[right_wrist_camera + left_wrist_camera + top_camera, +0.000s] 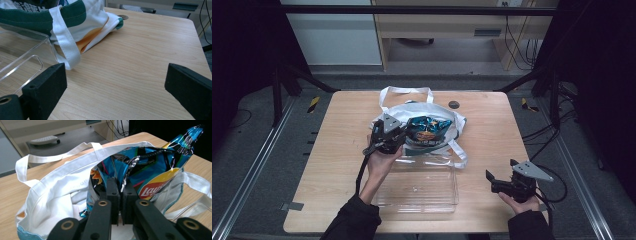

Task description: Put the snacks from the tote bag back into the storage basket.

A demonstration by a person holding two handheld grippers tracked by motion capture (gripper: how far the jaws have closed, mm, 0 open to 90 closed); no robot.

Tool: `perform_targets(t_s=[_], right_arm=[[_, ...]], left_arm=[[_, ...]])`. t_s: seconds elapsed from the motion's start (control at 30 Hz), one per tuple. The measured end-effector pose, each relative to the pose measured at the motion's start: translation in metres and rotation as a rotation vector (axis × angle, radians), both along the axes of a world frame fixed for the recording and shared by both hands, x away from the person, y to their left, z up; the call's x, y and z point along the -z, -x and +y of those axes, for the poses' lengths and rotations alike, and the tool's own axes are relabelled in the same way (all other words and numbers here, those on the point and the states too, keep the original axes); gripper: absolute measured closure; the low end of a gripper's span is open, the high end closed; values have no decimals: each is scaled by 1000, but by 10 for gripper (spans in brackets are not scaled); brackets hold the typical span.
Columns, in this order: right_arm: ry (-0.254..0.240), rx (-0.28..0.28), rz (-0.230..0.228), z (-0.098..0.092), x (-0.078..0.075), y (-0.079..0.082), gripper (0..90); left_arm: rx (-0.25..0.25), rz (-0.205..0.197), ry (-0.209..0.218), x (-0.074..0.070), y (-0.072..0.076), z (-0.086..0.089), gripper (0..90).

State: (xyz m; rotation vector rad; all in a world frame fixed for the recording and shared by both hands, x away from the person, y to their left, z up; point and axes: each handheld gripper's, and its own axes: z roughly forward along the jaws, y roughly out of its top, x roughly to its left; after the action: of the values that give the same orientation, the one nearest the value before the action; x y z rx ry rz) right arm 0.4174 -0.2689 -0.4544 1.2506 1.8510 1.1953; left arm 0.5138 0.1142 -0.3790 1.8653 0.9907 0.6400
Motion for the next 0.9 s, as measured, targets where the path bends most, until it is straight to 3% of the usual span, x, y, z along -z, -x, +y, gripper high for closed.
perform_targets(t_s=[0.13, 0.37, 0.7, 0.9], right_arm=[[1, 0, 0, 0, 0, 0, 44], [3, 0, 0, 0, 0, 0, 45], [2, 0, 0, 0, 0, 0, 46], [3, -1, -1, 0, 0, 0, 47]], left_arm=[[-2, 2, 14, -1, 1, 0, 892], [-3, -18, 92, -5, 6, 2, 900], [2, -59, 176, -25, 14, 12, 900], [11, -88, 197, -36, 21, 12, 900]])
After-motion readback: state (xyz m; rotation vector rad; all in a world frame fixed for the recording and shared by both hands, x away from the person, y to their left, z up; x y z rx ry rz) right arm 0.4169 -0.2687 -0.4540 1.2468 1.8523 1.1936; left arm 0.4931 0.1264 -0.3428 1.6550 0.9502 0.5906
